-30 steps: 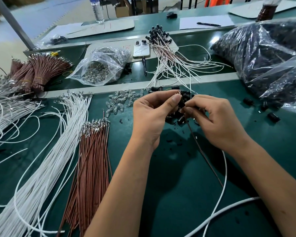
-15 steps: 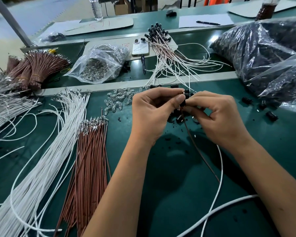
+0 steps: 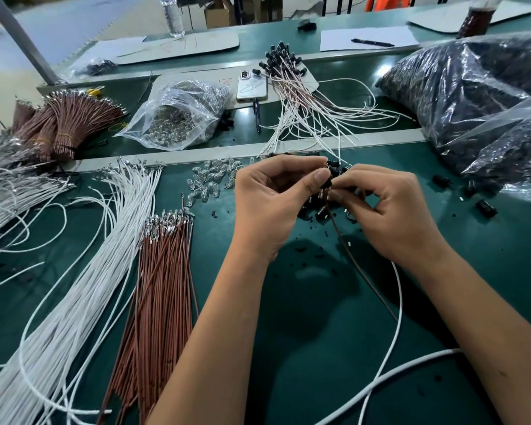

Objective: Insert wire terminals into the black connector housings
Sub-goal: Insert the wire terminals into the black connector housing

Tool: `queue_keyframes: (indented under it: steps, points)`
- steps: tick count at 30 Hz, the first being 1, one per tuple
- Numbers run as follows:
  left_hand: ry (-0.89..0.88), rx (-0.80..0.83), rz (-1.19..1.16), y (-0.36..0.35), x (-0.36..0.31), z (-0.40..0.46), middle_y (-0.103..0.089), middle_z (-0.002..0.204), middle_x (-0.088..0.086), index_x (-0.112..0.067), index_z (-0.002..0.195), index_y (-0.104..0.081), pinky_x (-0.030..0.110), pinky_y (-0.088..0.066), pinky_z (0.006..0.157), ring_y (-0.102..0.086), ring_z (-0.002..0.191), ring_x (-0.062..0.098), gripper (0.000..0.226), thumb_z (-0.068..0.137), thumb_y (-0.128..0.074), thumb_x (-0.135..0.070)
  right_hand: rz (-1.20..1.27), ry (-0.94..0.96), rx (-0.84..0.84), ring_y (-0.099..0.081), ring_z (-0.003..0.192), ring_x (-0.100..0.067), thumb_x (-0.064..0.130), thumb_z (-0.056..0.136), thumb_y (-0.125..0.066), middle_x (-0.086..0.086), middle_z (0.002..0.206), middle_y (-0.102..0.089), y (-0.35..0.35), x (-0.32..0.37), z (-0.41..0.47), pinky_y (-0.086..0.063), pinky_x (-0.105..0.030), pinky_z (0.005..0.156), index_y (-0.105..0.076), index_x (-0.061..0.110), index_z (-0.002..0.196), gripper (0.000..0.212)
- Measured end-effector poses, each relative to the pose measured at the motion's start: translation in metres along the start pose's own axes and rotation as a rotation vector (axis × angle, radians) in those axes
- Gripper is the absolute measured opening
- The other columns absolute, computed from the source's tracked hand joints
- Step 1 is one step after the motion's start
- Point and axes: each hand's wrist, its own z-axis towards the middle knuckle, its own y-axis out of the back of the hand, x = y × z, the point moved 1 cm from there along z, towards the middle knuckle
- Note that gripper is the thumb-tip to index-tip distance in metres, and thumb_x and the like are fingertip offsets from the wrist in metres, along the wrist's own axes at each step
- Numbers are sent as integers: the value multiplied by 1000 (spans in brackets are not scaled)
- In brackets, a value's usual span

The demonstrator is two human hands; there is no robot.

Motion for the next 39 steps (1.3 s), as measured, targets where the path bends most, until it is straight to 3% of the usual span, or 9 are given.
queue_keyframes:
  steps: [3,13,19,23,28,30,34,39]
  points:
    - [-3,-4,1,0,0,0,-78,87,8,-1,93,-76,26,-58,77,-72,79,16,17,79,-79,8,12,-3,7,-67,77,-20,9,94,-76,-2,84,-71,0,-1,-1,-52,-39,70,-78,8,95,3]
    - [-82,35,56,-3,-4,-1,-76,83,10,3,92,-75,26,-57,74,-70,76,17,16,79,-77,11,8,-3,25,-63,75,-19,5,95,-73,-2,83,-68,0,-1,0,-51,-36,69,-77,4,95,4]
    - [-63,33,31,-3,-4,-2,-76,82,10,3,91,-75,26,-56,72,-70,75,16,14,81,-76,11,171,-48,47,-64,78,-21,19,93,-76,-5,87,-71,-1,-2,-1,-49,-35,70,-77,7,98,13]
    - [-35,69,3,-4,-3,-3,-76,83,9,2,91,-75,26,-56,72,-70,76,16,13,81,-75,11,241,-84,25,-62,73,-12,17,90,-81,0,83,-73,0,-4,-1,-48,-31,68,-79,11,93,7]
    - [3,131,-53,-2,-4,-3,-76,86,9,1,97,-74,25,-56,75,-69,79,16,19,80,-76,10,278,-72,23,-65,76,-20,14,91,-80,-5,86,-74,0,-5,0,-51,-44,69,-79,6,95,9]
    - [8,144,-58,-1,-5,-2,-73,89,11,1,103,-73,26,-57,78,-67,81,18,28,77,-79,10,284,-51,24,-67,77,-23,16,92,-79,-3,86,-74,0,-3,0,-53,-46,70,-79,13,94,4]
    - [16,162,-14,-2,-5,-3,-73,86,4,2,105,-71,25,-57,78,-65,76,12,35,72,-81,12,319,-33,17,-62,74,-14,23,92,-76,4,85,-71,0,0,0,-50,-34,68,-75,25,95,4]
    - [20,138,28,-3,-6,-3,-74,83,6,-3,92,-74,31,-60,77,-66,77,20,25,73,-81,12,319,-52,30,-65,78,-36,15,94,-76,-15,90,-73,0,-3,0,-51,-54,69,-77,6,98,10]
